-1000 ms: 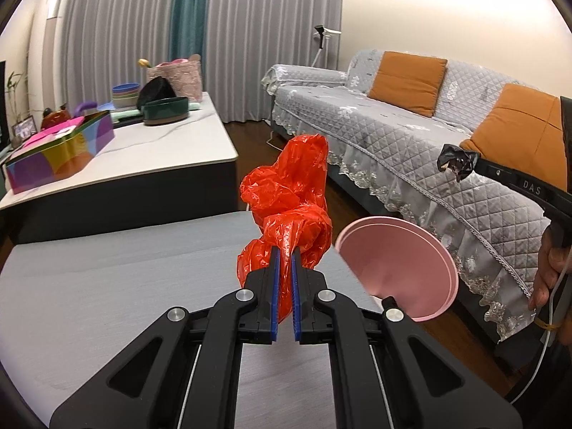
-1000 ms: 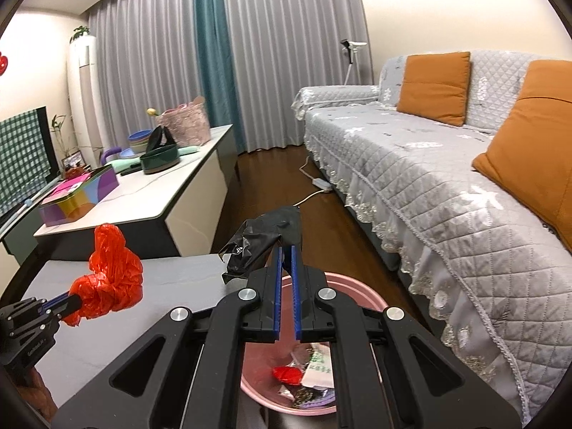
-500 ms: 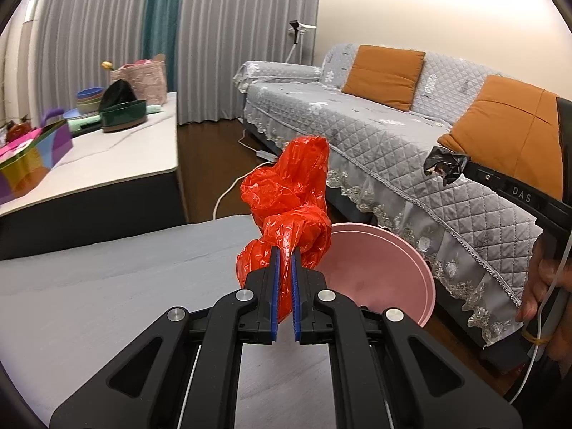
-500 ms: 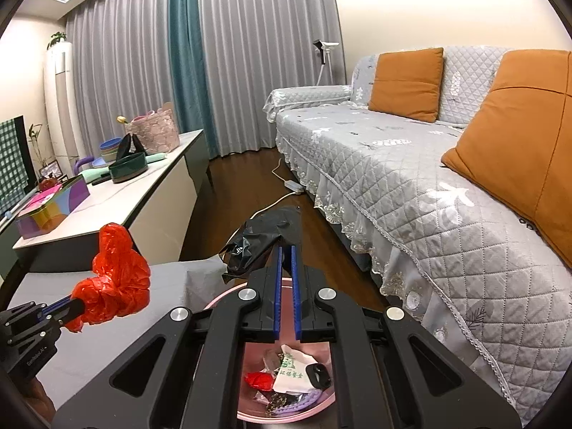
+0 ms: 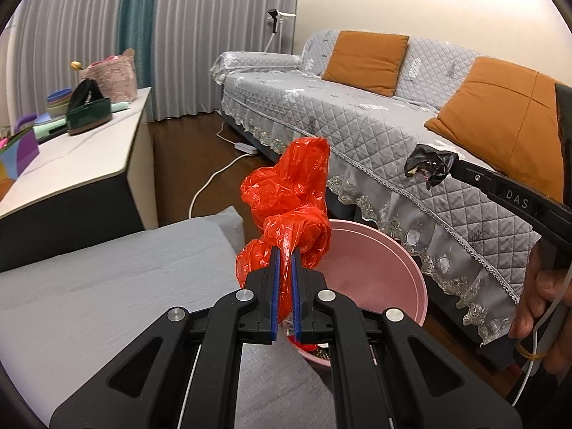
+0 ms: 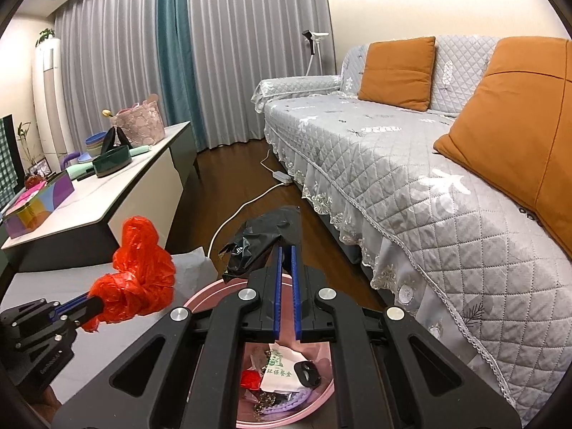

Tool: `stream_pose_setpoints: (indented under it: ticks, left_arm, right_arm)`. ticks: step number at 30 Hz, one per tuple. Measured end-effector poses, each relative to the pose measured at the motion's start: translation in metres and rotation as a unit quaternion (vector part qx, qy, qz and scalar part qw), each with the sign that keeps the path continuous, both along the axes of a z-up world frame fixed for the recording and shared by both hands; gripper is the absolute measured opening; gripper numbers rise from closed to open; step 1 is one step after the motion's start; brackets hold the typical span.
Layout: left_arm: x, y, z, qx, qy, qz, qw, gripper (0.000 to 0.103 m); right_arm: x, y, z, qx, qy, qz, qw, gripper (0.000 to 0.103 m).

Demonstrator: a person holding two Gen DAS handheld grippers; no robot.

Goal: Collect trash
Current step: 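Open right tool dropping black scrap while left tool releases orange-red bag into bin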

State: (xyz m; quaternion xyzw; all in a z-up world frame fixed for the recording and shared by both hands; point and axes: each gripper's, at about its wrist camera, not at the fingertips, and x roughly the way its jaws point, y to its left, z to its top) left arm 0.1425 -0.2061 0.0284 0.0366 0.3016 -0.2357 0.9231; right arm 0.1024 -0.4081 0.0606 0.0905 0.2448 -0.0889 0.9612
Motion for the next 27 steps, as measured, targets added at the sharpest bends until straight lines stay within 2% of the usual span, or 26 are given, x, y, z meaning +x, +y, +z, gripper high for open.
stream_pose_setpoints:
  ticks: [3, 5, 6, 7, 8, 9, 12, 16, 18, 19, 21, 25, 27]
  left_arm:
    - [0.006, -0.009, -0.004, 0.002, 0.008, -0.011, 0.9999, 0.006]
    - [0.010, -0.016, -0.007, 0.005, 0.020, -0.026, 0.9995, 0.009]
    - [0.011, -0.020, -0.008, 0.009, 0.022, -0.030, 0.9993, 0.013]
    - [0.012, -0.022, -0.010, 0.014, 0.023, -0.031, 0.9991, 0.025]
    - [0.013, -0.023, -0.011, 0.017, 0.023, -0.030, 0.9991, 0.037]
    - [0.013, -0.022, -0.012, 0.016, 0.025, -0.028, 0.9992, 0.039]
    - [0.012, -0.015, -0.012, 0.012, 0.029, -0.020, 0.9993, 0.039]
    - [0.006, 0.000, -0.006, 0.015, 0.027, -0.007, 0.9995, 0.039]
    - [-0.001, 0.012, 0.001, 0.015, 0.022, 0.003, 0.9996, 0.045]
    - [-0.005, 0.017, 0.004, 0.014, 0.019, 0.007, 0.9997, 0.052]
    - [-0.015, 0.032, 0.014, 0.015, 0.010, 0.014, 0.9997, 0.055]
    - [-0.034, 0.063, 0.033, 0.019, -0.004, 0.035, 0.9992, 0.077]
    - [-0.046, 0.079, 0.042, 0.018, -0.010, 0.043, 0.9989, 0.081]
  right_arm:
    - [0.002, -0.002, -0.002, -0.001, 0.004, -0.006, 1.000, 0.007]
    - [0.004, -0.004, -0.004, -0.003, 0.006, -0.013, 1.000, 0.012]
    - [0.005, -0.005, -0.005, -0.002, 0.011, -0.015, 1.000, 0.022]
    - [0.005, -0.006, -0.007, -0.001, 0.013, -0.017, 1.000, 0.041]
    - [0.006, -0.008, -0.008, 0.000, 0.014, -0.022, 1.000, 0.049]
    - [0.005, -0.009, -0.008, -0.001, 0.014, -0.027, 1.000, 0.058]
    - [0.003, -0.012, -0.007, 0.001, 0.012, -0.036, 0.999, 0.059]
    - [0.000, -0.013, -0.003, 0.009, 0.008, -0.045, 0.999, 0.075]
    - [-0.002, -0.011, 0.000, 0.012, 0.005, -0.046, 0.999, 0.082]
    - [-0.004, -0.008, 0.002, 0.015, 0.003, -0.043, 0.999, 0.086]
    - [-0.006, 0.001, 0.006, 0.011, -0.002, -0.031, 0.999, 0.090]
    - [-0.016, 0.029, 0.012, -0.004, -0.002, -0.002, 1.000, 0.095]
    - [-0.021, 0.041, 0.015, -0.006, 0.001, 0.013, 1.000, 0.097]
